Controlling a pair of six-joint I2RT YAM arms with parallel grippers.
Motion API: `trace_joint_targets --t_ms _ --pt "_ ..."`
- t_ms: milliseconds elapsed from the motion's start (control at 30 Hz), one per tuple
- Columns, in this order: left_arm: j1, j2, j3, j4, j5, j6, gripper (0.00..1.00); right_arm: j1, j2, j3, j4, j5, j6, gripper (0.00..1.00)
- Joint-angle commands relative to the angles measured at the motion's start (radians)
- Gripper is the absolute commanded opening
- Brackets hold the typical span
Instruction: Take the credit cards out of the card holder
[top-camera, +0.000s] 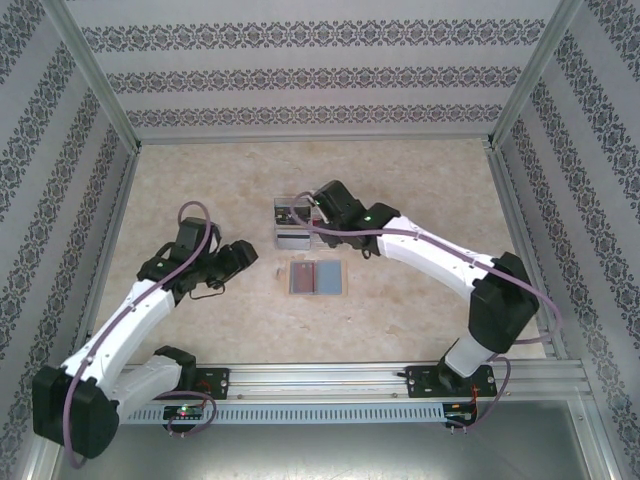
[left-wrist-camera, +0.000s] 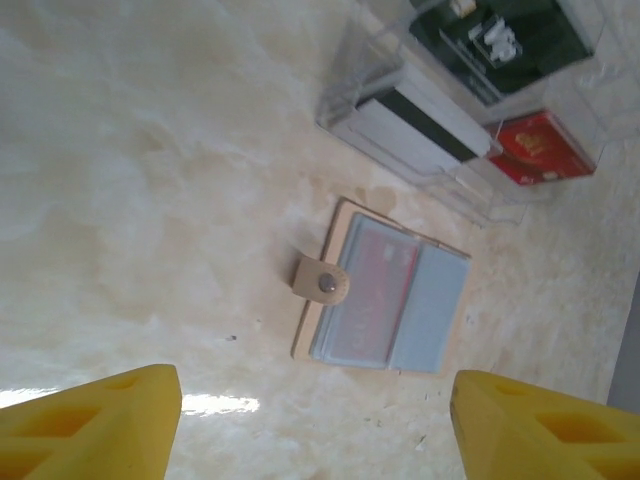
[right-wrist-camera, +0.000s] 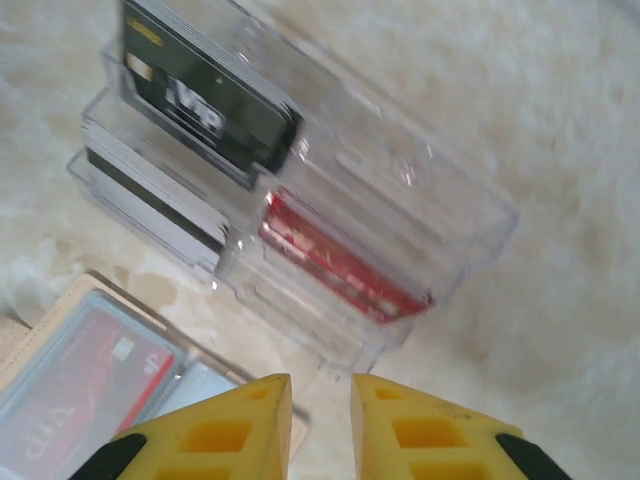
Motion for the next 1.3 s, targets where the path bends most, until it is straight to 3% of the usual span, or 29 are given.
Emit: trace_joint_targets --t_ms 0,133,433,867,1033,1267 --pt "-0.088 0.085 0.044 0.104 0.000 -0.002 0.71 -0.050 -0.080 -0.124 -0.002 -0.124 0.293 0.23" --pt "-0.185 0.206 0.090 0.144 -0.019 -0.004 0.67 -0.115 -0.140 -0.286 0.087 -0.303 0.477 0.18" --pt "-0.305 0.420 0.164 0.184 -0.005 0.004 0.57 -0.126 -0.095 -0.464 0.256 -0.416 0.631 0.16" --pt "-0.327 0.570 0.199 0.166 -0.022 0.029 0.51 -0.127 0.014 -0.467 0.275 -0.425 0.627 0.19" --pt "-0.326 0.605 0.203 0.181 -0.005 0.033 0.48 -0.123 0.054 -0.466 0.282 -0.431 0.622 0.10" --pt "-0.326 0.642 0.216 0.155 -0.020 0.043 0.46 -0.121 0.069 -0.467 0.285 -0.430 0.621 0.09"
